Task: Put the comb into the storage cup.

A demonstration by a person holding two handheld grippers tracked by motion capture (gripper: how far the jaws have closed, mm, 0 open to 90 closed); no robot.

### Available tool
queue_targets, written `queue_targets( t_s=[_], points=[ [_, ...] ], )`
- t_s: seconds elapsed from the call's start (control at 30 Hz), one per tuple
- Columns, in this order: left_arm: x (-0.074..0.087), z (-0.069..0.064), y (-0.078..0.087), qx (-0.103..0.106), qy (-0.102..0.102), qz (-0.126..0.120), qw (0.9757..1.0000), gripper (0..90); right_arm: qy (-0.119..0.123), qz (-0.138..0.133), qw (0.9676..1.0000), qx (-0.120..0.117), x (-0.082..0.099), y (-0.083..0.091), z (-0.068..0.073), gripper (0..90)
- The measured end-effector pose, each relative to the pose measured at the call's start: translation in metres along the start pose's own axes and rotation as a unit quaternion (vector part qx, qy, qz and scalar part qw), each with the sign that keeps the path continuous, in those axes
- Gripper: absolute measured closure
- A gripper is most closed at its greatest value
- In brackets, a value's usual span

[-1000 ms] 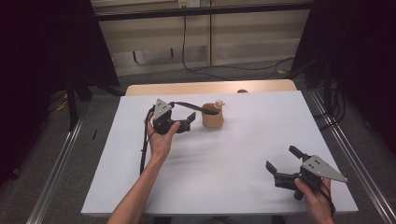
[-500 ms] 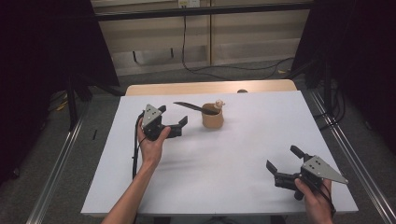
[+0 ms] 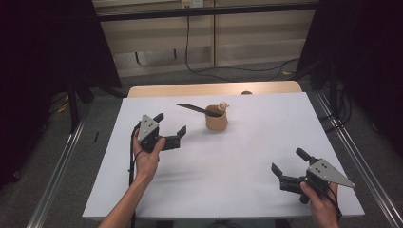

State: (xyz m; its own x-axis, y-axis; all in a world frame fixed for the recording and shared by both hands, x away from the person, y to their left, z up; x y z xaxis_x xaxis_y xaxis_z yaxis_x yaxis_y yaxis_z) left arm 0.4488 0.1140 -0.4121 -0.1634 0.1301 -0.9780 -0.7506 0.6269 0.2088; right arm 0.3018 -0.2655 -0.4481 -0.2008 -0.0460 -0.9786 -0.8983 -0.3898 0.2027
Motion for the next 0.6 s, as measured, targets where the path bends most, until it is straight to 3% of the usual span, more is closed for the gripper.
queue_targets(
  t_s=[0.13,0.2,0.4,0.6],
  points=[
    [0.009,0.005,0.007,-0.010,0.025,-0.010,0.9996,2.3,0.002,0.001,1.0000,0.000,0.000,0.000,0.000,0.0],
    [0.012,0.006,0.010,-0.012,0.028,-0.004,0.9995,2.0,0.002,0.001,1.0000,0.000,0.000,0.000,0.000,0.0],
    [0.017,-0.002,0.025,-0.022,0.006,-0.010,0.9997,0.8,0.002,0.000,1.0000,0.001,0.000,0.000,0.000,0.0],
    [0.021,-0.011,0.039,-0.017,0.014,-0.010,0.9997,1.0,0.003,-0.001,1.0000,0.004,0.000,0.000,0.000,0.0]
  ],
)
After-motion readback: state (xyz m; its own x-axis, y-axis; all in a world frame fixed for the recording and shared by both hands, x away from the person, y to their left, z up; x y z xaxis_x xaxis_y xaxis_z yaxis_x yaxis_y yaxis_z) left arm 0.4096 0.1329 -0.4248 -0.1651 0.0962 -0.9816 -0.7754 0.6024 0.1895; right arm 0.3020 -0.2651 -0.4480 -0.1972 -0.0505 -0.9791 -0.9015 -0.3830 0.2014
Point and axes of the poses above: each handheld gripper's, and its own axes: y roughly backward along the jaws, x roughly out of its underside, z roughly to its left, the point moved 6 cm from there along -y, roughly forward along the jaws, and after that the axes turned 2 degrees about z, right-handed, at the moved point
